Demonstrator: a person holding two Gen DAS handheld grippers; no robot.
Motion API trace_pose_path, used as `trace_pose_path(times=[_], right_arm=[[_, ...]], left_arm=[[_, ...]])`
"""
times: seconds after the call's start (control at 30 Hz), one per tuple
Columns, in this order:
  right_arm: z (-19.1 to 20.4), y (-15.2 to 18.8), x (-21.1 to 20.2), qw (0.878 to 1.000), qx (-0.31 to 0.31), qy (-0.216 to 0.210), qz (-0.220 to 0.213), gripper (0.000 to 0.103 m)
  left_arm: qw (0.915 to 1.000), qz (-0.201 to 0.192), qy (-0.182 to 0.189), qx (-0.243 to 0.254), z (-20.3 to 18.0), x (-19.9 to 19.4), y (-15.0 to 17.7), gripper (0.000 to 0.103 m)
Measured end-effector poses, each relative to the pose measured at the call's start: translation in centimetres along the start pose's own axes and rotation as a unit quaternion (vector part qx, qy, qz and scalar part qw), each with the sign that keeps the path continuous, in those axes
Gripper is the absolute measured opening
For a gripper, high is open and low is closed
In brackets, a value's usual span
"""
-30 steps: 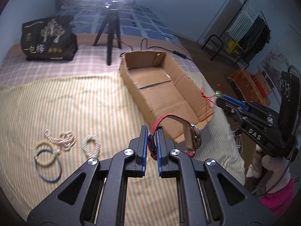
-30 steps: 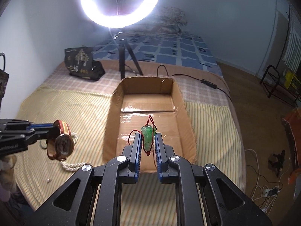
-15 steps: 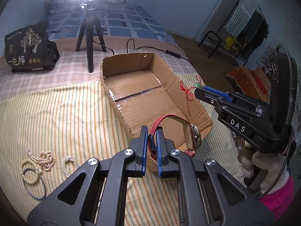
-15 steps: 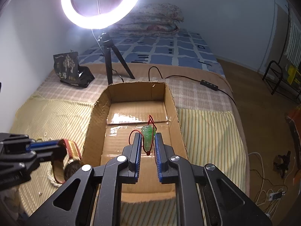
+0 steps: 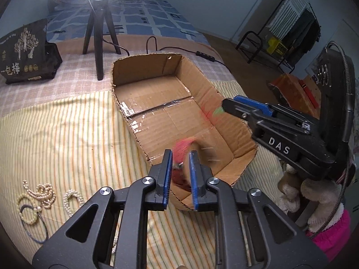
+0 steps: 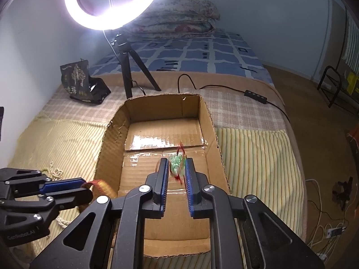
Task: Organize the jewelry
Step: 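Carry the pendant in the right tool while the left tool carries the watch over the box, then open the right tool to drop the pendant while the left tool drops the watch into the box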
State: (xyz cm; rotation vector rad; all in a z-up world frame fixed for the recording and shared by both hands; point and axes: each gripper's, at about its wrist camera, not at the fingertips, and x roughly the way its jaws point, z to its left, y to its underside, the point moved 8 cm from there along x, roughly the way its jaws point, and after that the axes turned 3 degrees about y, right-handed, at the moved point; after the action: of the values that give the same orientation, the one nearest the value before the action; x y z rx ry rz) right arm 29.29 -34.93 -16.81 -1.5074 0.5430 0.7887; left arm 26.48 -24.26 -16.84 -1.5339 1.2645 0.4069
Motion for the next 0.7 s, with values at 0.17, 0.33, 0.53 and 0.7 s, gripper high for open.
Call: trace_pose_path(times=[0.17,0.33,0.53,0.7], right_arm=[[-0.8,-0.1,-0.4,1.000,0.014,0.009,-0.008,0.051],[-1.8,-0.1,-0.7,0.999,0.027,0.023,-0.011,0.056],[-2.1,-0.1,-1.0,0.999,0.032,0.026,-0.012,0.057],[-1.7,-0.1,-1.7,0.999,0.032,0.027,-0.015,0.057]], left_arm=[[1.0000,-0.006,-0.006,0.000,0.1,-0.3,-0.1,0.025],[0.9999,-0.010,-0.010,0.006,0.0,-0.6,0.0,0.025],[0.9998,-0.010,-0.013,0.006,0.1,-0.9,0.1,0.025],[0.9997,-0.016,-0.016,0.009,0.2,-1.9,0.2,0.025]])
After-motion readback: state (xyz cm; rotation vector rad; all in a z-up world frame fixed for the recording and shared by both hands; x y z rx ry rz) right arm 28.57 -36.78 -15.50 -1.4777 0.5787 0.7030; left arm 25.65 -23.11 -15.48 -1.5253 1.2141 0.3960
